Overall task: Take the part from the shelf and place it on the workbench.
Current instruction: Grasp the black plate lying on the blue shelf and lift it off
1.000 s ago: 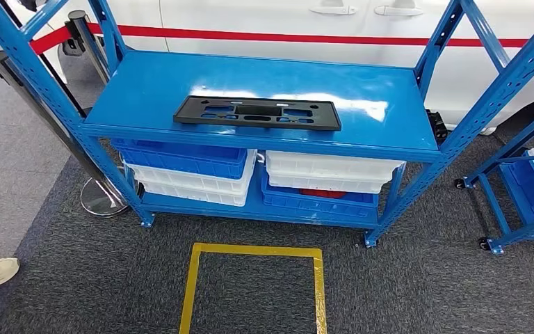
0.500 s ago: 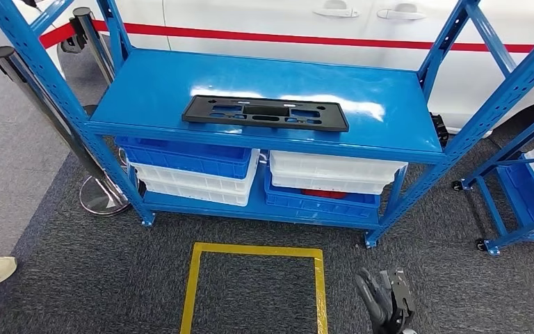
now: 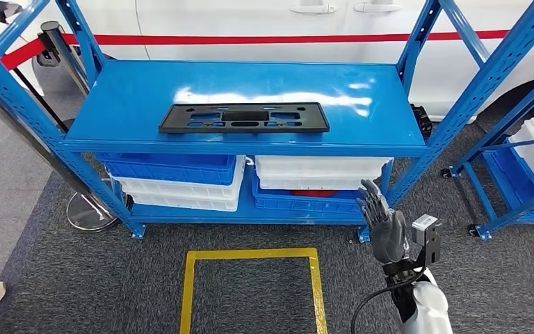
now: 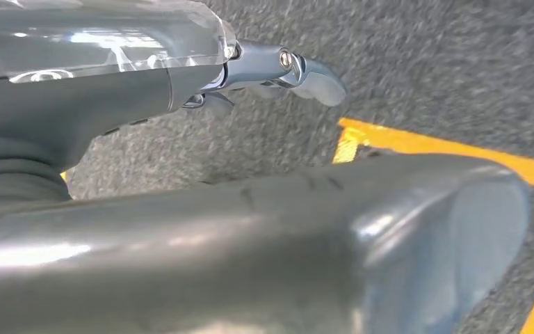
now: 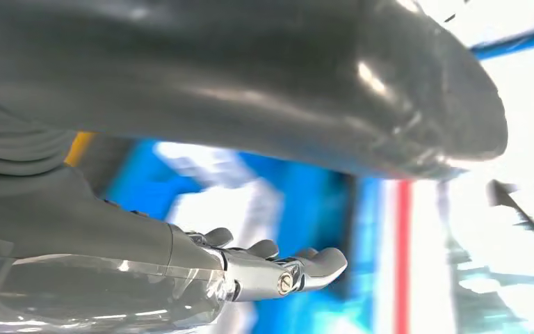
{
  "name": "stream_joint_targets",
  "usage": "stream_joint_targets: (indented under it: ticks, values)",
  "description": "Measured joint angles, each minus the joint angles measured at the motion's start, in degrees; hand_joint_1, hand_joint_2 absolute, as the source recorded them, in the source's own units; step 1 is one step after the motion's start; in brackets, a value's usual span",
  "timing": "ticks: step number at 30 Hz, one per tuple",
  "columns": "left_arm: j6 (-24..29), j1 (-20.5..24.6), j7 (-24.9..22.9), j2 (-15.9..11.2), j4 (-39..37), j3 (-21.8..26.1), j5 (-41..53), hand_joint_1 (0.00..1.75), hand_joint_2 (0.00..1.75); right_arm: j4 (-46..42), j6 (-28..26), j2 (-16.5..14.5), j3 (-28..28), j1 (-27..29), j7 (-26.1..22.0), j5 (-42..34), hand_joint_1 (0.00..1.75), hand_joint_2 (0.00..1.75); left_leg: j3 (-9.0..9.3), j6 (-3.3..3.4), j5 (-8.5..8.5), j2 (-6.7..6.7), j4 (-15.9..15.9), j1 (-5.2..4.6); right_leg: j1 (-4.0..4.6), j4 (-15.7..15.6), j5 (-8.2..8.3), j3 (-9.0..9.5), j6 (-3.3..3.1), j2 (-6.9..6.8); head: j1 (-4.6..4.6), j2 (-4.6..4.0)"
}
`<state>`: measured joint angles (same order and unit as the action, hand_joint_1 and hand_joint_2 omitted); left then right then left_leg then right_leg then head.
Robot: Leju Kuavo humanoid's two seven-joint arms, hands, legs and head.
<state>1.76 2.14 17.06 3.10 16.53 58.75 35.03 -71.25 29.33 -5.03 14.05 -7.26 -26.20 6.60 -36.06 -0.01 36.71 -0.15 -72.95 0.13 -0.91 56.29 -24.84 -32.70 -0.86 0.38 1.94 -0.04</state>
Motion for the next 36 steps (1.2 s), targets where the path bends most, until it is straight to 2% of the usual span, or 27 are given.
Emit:
stream_joint_targets:
  ticks: [1,2,3,4,5,6,7,9,11,13,15,16,18,22,24,25,26,27,28,29,30,31,32,33,34,36]
  values:
    - [0.02,0.07,0.15,0.0,-0.02,0.6,0.36,0.0,0.0,-1.65,0.82,-0.09,-0.39,-0.11,-0.49,-0.67,0.0,0.0,-0.85,-0.57,-0.8,0.01,-0.68,0.52,-0.35,0.15,-0.18,0.1,0.34,0.41,-0.02,0.0]
    - [0.03,0.11,0.33,0.01,-0.05,1.2,0.71,0.0,0.0,-3.31,1.63,-0.17,-0.79,-0.26,-0.96,-1.33,0.0,0.0,-0.57,-1.16,-2.73,-0.01,0.93,1.04,-0.77,0.39,-0.42,0.23,0.78,0.87,-0.01,0.0]
    - [0.04,0.15,0.5,0.01,-0.09,1.76,1.07,0.0,0.0,-4.96,2.43,-0.27,-1.21,-0.47,-1.44,-2.0,0.0,0.0,0.56,-1.81,-5.35,-0.16,4.27,1.6,-1.23,0.77,-0.74,0.35,1.33,1.38,-0.01,0.0]
    - [0.04,0.19,0.67,0.06,-0.19,2.31,1.41,0.0,0.0,-6.63,3.23,-0.36,-1.64,-0.74,-1.93,-2.65,0.0,0.0,1.95,-2.54,-7.2,-0.93,7.76,2.04,-1.58,1.23,-1.1,0.34,1.98,1.88,0.0,0.0]
    - [0.05,0.24,0.84,0.16,-0.38,2.89,1.76,0.0,0.0,-8.39,4.0,-0.44,-2.05,-1.07,-2.4,-3.3,0.0,0.0,3.07,-2.84,-8.31,-1.82,10.64,2.35,-1.76,1.86,-1.43,0.13,2.6,2.39,0.16,0.0]
    - [0.09,0.32,0.97,0.24,-0.57,3.46,2.07,0.0,0.0,-10.17,4.83,-0.54,-2.46,-1.37,-2.91,-3.99,0.0,0.0,3.63,-2.73,-8.61,-2.54,12.17,2.47,-1.84,2.31,-1.58,-0.18,3.17,2.86,0.27,0.0]
    - [0.12,0.44,1.13,0.32,-0.74,4.08,2.43,0.0,0.0,-12.04,5.72,-0.65,-2.86,-1.61,-3.44,-4.71,0.0,0.0,3.72,-2.31,-8.24,-3.04,12.47,2.36,-1.85,2.48,-1.53,-0.49,3.69,3.32,0.39,0.0]
    - [0.19,0.74,1.49,0.33,-0.89,5.24,3.12,0.0,0.0,-15.65,7.55,-0.82,-3.53,-1.86,-4.46,-6.13,0.0,0.0,3.53,-0.85,-8.32,-2.37,12.32,2.14,-2.0,2.37,-1.23,-0.79,4.37,3.8,0.43,0.0]
    - [0.25,1.02,1.87,0.37,-0.98,6.37,3.85,0.0,0.0,-19.23,9.34,-0.9,-4.03,-2.21,-5.43,-7.53,0.0,0.0,3.54,0.09,-8.49,-1.56,12.39,1.98,-1.92,4.12,-2.22,-1.63,4.52,2.29,0.29,0.0]
    - [0.29,1.18,2.22,0.43,-1.15,7.56,4.57,0.0,0.0,-22.8,11.12,-1.04,-4.69,-2.94,-6.39,-8.93,0.0,0.0,3.51,0.74,-8.52,-0.69,12.46,1.56,-1.47,10.31,-5.33,-4.62,4.22,0.27,0.17,0.0]
    - [0.36,1.3,2.61,0.48,-1.41,8.88,5.28,0.0,0.0,-26.32,13.02,-1.21,-5.55,-3.42,-7.37,-10.36,0.0,0.0,3.49,1.19,-8.42,0.09,12.46,0.82,-0.82,17.45,-8.0,-8.22,3.68,-0.2,0.16,0.0]
    - [0.42,1.38,2.78,0.51,-1.52,9.47,5.61,0.0,0.0,-27.84,13.87,-1.25,-5.94,-3.48,-7.83,-10.98,0.0,0.0,3.52,1.34,-8.37,0.35,12.46,0.43,-0.44,19.21,-8.23,-9.13,3.28,-0.22,0.16,0.0]
    - [0.5,1.49,2.96,0.55,-1.63,10.12,5.97,0.0,0.0,-29.56,14.84,-1.28,-6.37,-3.51,-8.34,-11.69,0.0,0.0,3.6,1.53,-8.31,0.63,12.46,-0.05,0.08,19.64,-7.59,-9.41,2.69,-0.22,0.16,0.0]
    - [0.52,1.52,2.98,0.56,-1.66,10.23,6.03,0.0,0.0,-29.88,15.02,-1.28,-6.46,-3.52,-8.44,-11.82,0.0,0.0,3.63,1.58,-8.29,0.67,12.46,-0.17,0.22,19.23,-7.24,-9.23,2.51,-0.21,0.16,0.0]
    - [0.55,1.6,3.02,0.57,-1.69,10.42,6.16,0.0,0.0,-30.41,15.29,-1.28,-6.59,-3.56,-8.58,-12.01,0.0,0.0,3.69,1.66,-8.27,0.69,12.47,-0.39,0.46,18.04,-6.41,-8.65,2.09,-0.22,0.16,0.0]
    - [0.58,1.68,3.07,0.6,-1.72,10.62,6.29,0.0,0.0,-31.01,15.58,-1.28,-6.73,-3.6,-8.75,-12.24,0.0,0.0,3.76,1.74,-8.24,0.7,12.48,-0.61,0.72,16.63,-5.53,-7.95,1.6,-0.22,0.16,0.0]
    - [0.67,1.84,3.2,0.71,-1.8,11.07,6.56,0.0,0.0,-32.25,16.1,-1.27,-7.1,-3.72,-9.14,-12.69,0.0,0.0,3.92,1.92,-8.19,0.74,12.54,-0.98,1.42,13.26,-4.1,-6.33,0.26,-0.26,0.18,0.0]
    - [0.82,2.07,3.45,0.97,-2.04,11.91,7.12,0.0,0.0,-34.28,16.83,-1.14,-7.87,-3.82,-9.91,-13.47,0.0,0.0,4.02,1.99,-8.24,0.86,12.78,-1.12,2.31,9.58,-2.83,-4.61,-1.51,-0.45,0.34,0.0]
    - [1.0,2.33,3.83,1.29,-2.33,13.15,7.85,0.0,0.0,-36.85,17.49,-0.83,-9.05,-3.89,-10.69,-14.59,0.0,0.0,4.44,1.95,-8.29,0.96,13.36,-1.31,2.74,5.17,-1.37,-2.4,-2.77,-0.65,0.47,0.0]
    - [1.16,2.58,4.23,1.61,-2.64,14.43,8.58,0.0,0.0,-39.27,18.02,-0.48,-10.37,-3.98,-11.42,-15.7,0.0,0.0,4.17,1.61,-7.55,0.89,12.57,-1.31,2.96,1.05,-0.13,-0.32,-3.75,-0.83,0.63,0.0]
    - [1.26,2.75,4.53,1.82,-2.9,15.49,9.15,0.0,0.0,-40.96,18.26,-0.11,-11.51,-3.87,-12.02,-16.46,0.0,0.0,3.1,0.97,-6.33,0.77,10.41,-0.98,2.62,-1.0,0.47,0.8,-3.66,-0.97,0.77,0.0]
    - [1.31,2.83,4.72,1.86,-2.99,16.18,9.41,0.0,0.0,-41.77,18.21,0.23,-12.32,-3.71,-12.22,-16.86,0.0,0.0,1.62,0.27,-4.82,0.57,7.26,-0.68,1.97,-2.49,1.04,1.71,-2.94,-0.94,0.76,0.0]
    - [1.3,2.86,4.75,1.81,-3.03,16.51,9.5,0.0,0.0,-41.73,17.96,0.59,-12.79,-3.52,-12.39,-16.75,0.0,0.0,-0.46,-0.52,-3.39,0.39,3.45,-0.13,1.55,-2.62,1.0,1.84,-2.37,-0.89,0.79,0.0]
    - [1.29,2.85,4.78,1.73,-3.03,16.8,9.65,0.0,0.0,-41.61,17.51,1.1,-13.26,-3.25,-12.67,-16.48,0.0,0.0,-1.77,-1.23,-3.22,0.38,1.38,0.46,1.08,-2.35,0.75,1.81,-1.7,-0.81,0.79,0.0]
    - [1.27,2.85,4.81,1.65,-3.03,17.09,9.83,0.0,0.0,-41.51,16.91,1.67,-13.8,-2.98,-12.93,-16.23,0.0,0.0,-2.02,-1.98,-4.18,0.4,1.48,1.06,0.52,-1.92,0.41,1.79,-1.01,-0.72,0.79,0.0]
    - [1.01,2.86,4.85,1.54,-3.03,17.59,10.13,0.0,0.0,-41.31,15.02,2.64,-15.0,-2.42,-13.35,-15.48,0.0,0.0,0.07,-3.81,-7.74,0.37,6.68,2.29,-0.8,-0.23,-0.72,1.55,0.76,-0.56,0.79,0.0]
